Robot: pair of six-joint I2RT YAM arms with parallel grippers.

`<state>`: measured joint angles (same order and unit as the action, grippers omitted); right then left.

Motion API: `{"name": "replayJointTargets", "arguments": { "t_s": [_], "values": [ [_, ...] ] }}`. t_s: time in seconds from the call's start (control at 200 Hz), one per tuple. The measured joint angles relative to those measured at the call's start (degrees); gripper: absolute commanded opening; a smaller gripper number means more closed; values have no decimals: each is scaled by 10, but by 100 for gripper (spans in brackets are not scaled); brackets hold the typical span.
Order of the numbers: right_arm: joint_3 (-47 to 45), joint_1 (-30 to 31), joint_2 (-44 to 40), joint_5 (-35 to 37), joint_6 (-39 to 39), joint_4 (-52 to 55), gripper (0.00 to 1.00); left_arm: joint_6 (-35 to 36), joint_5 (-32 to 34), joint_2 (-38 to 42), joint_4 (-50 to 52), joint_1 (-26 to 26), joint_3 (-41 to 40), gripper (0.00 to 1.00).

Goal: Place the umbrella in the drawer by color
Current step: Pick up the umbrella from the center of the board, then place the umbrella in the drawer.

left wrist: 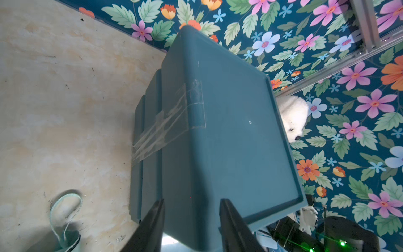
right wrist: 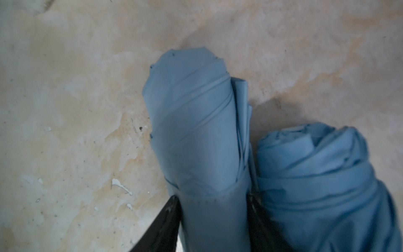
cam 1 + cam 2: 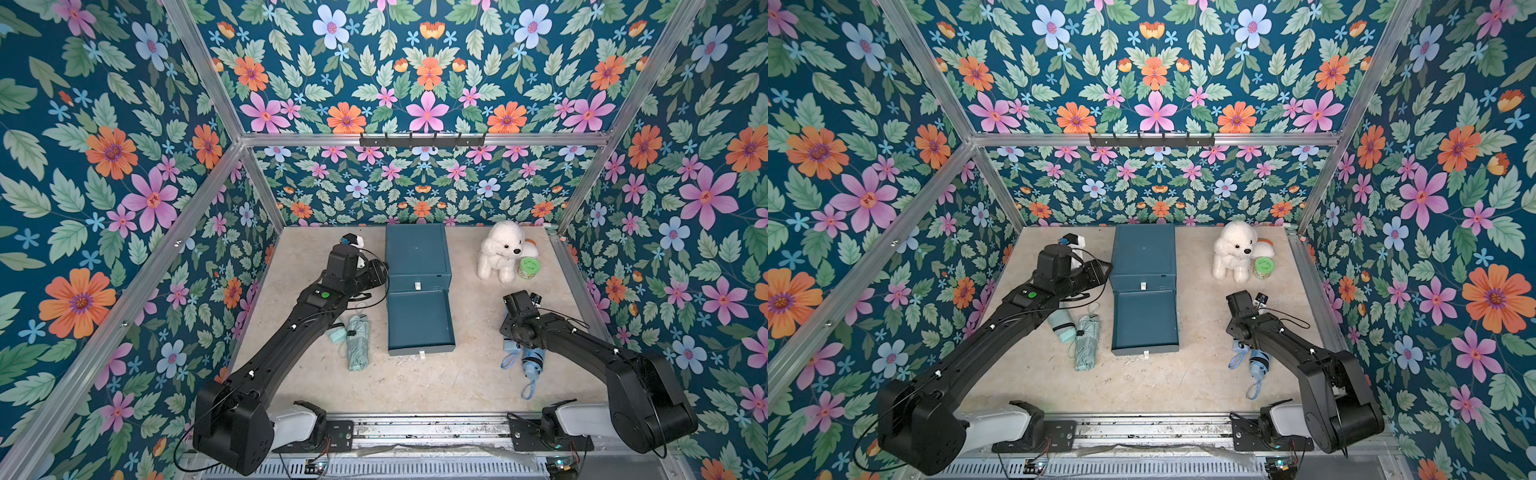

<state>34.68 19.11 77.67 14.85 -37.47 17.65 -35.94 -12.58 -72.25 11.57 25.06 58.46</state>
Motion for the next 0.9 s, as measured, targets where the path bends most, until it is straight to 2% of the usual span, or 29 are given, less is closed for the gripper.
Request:
{"name": "replayJointTargets", "arguments": {
  "t_s": [0.175, 0.285, 0.405, 0.535, 0.66, 0.775, 0.895],
  "values": [
    [-9, 0, 3, -4, 0, -55, 0, 20, -31, 0, -4, 0, -7, 52],
    [3, 14, -18, -1, 0, -23, 0, 32, -39, 7, -5, 0, -12, 53],
    [65, 75, -81, 16, -5, 76, 0, 40, -39, 7, -5, 0, -6, 55],
    [193, 178, -134, 71, -30, 153, 0, 46, -34, 1, -5, 0, 4, 55],
    [297, 304, -122, 114, -57, 205, 0, 48, -23, -9, -5, 0, 10, 55],
    [331, 375, -88, 85, -71, 202, 0, 50, -14, -19, -5, 0, 13, 55],
    [317, 399, -59, 7, -84, 155, 0, 52, -8, -28, -10, -1, 12, 55]
  ]
}}
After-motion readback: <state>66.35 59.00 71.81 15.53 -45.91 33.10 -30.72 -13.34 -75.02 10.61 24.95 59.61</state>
